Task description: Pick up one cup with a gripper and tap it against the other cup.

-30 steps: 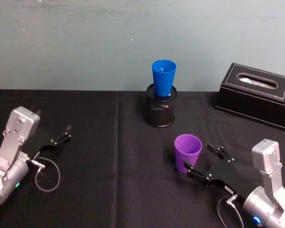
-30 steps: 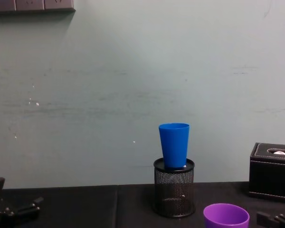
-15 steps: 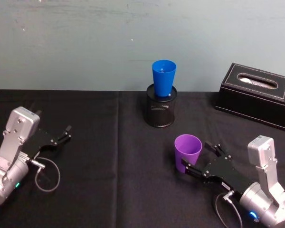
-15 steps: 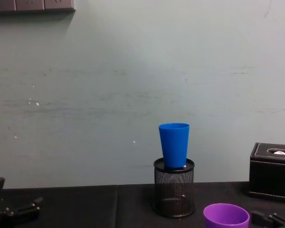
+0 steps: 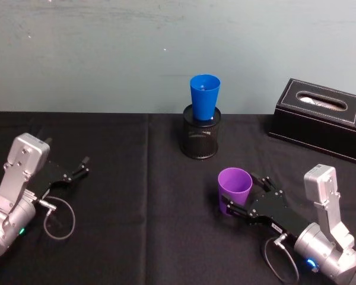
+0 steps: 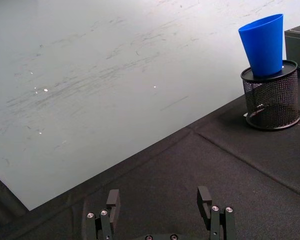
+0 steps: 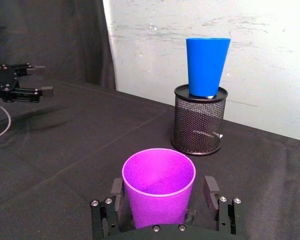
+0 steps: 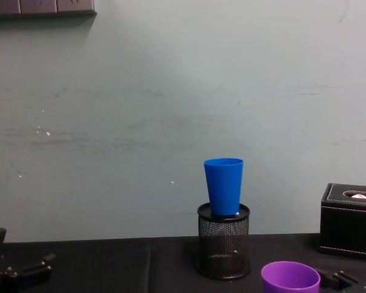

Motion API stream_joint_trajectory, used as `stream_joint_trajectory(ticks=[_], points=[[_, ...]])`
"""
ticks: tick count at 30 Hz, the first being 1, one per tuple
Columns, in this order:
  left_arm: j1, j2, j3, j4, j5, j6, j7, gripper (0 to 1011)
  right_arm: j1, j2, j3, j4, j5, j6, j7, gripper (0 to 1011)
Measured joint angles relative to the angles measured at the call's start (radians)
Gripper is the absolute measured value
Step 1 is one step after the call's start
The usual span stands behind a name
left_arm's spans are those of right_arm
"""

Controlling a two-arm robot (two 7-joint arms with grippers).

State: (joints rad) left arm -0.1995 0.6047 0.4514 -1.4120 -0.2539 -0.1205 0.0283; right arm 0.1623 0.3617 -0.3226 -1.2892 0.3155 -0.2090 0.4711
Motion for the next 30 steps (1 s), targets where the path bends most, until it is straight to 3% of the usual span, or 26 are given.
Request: stream_joint_trajectory(ticks=[30], points=[[0.0, 0.0, 0.0, 0.0, 0.0, 0.0, 0.0, 1011, 0.029, -0.019, -0.013, 0.038, 0.009, 0.001, 0.026, 1003]])
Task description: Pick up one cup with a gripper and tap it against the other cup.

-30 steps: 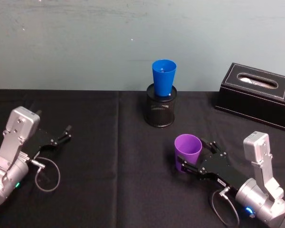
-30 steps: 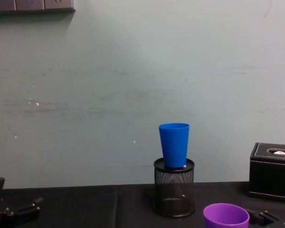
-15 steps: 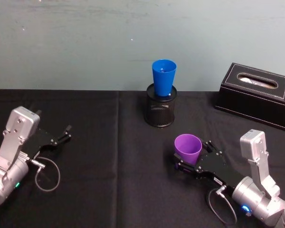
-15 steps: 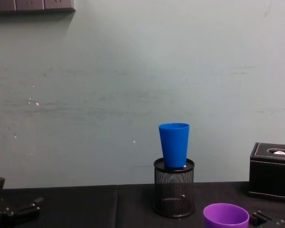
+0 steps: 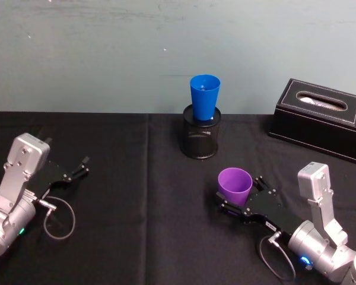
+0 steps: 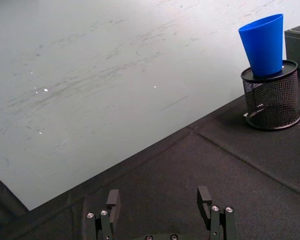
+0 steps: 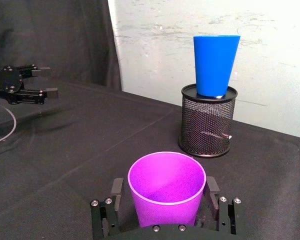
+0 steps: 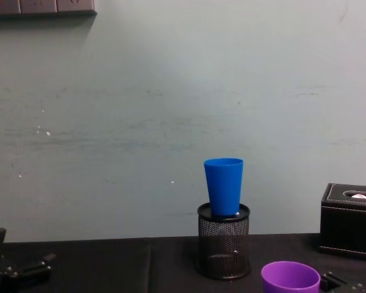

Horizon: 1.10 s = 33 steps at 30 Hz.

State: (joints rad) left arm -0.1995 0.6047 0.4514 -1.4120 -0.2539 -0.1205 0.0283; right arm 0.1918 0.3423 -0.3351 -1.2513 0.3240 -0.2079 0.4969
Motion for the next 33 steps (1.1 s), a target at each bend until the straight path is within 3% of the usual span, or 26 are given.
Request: stream_joint_trajectory(ticks=[6, 11, 17, 33], points=[[0.0, 0.0, 0.0, 0.0, 0.0, 0.0, 0.0, 1011, 0.0, 0.0, 0.0, -0.001, 0.0, 0.0, 0.0, 1003], [0.0, 0.0, 0.0, 0.0, 0.0, 0.0, 0.0, 1011, -0.001, 0.001, 0.001, -0.001, 0.0, 0.0, 0.0, 932], [0.0, 0.0, 0.0, 0.0, 0.0, 0.0, 0.0, 1011, -0.001, 0.001, 0.001, -0.002, 0.001, 0.001, -0.001, 773], [0.0, 0.0, 0.0, 0.0, 0.0, 0.0, 0.0, 1011, -0.002, 0.001, 0.001, -0.003, 0.001, 0.001, -0.001, 723]])
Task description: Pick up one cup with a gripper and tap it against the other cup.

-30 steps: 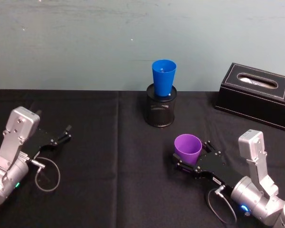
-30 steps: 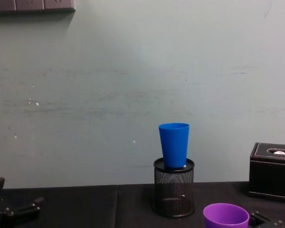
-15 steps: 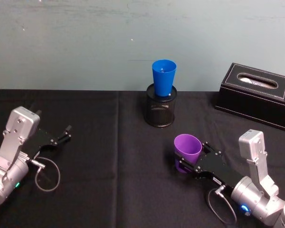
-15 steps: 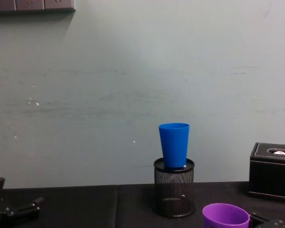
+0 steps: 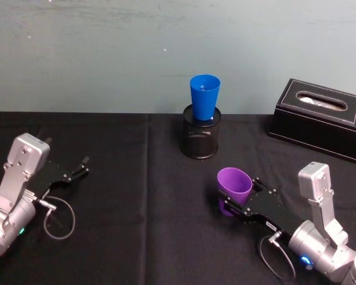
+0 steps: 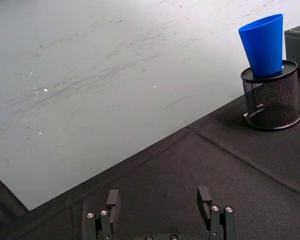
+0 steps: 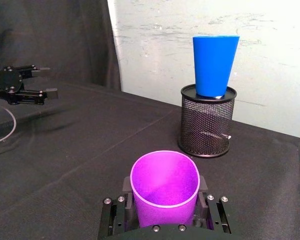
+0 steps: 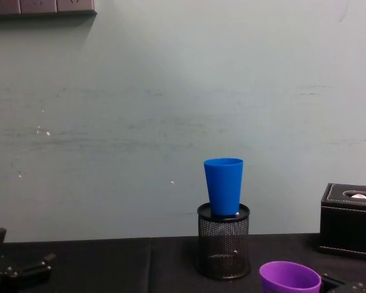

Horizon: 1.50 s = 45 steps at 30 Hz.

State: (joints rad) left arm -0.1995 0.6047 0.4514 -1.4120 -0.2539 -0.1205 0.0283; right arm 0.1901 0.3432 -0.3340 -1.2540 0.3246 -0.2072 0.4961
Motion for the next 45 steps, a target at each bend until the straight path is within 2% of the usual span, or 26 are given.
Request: stream_joint_trajectory(ticks=[34, 45], points=[[0.0, 0.0, 0.0, 0.0, 0.0, 0.0, 0.0, 1011, 0.0, 0.0, 0.0, 0.0, 0.001, 0.0, 0.0, 723], [0.0, 0.0, 0.0, 0.0, 0.0, 0.0, 0.0, 1011, -0.016, 0.001, 0.022, -0.061, 0.058, 0.008, 0.01, 724]])
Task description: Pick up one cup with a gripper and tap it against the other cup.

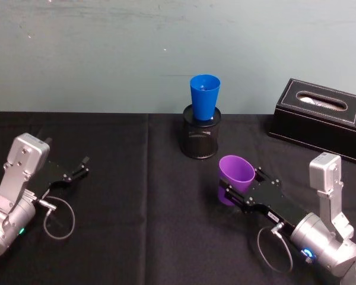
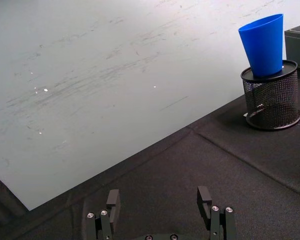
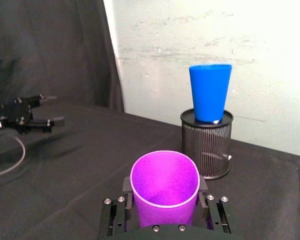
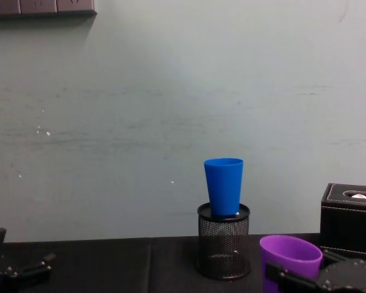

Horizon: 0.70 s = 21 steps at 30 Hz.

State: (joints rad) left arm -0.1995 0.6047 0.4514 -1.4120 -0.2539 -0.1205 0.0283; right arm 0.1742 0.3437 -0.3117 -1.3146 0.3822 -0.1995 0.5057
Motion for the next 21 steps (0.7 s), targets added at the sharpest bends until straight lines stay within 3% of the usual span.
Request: stream_joint_trajectory(ticks=[5, 11, 21], points=[[0.0, 0.0, 0.0, 0.0, 0.0, 0.0, 0.0, 1011, -0.005, 0.001, 0.006, -0.037, 0.008, 0.023, -0.017, 724], [0.0, 0.0, 0.0, 0.0, 0.0, 0.0, 0.0, 1011, -0.008, 0.01, 0.011, -0.096, 0.011, 0.092, -0.06, 724], [0.0, 0.0, 0.0, 0.0, 0.0, 0.0, 0.0, 1011, 0.001, 0.01, 0.027, -0.141, 0.029, 0.093, -0.073, 724]])
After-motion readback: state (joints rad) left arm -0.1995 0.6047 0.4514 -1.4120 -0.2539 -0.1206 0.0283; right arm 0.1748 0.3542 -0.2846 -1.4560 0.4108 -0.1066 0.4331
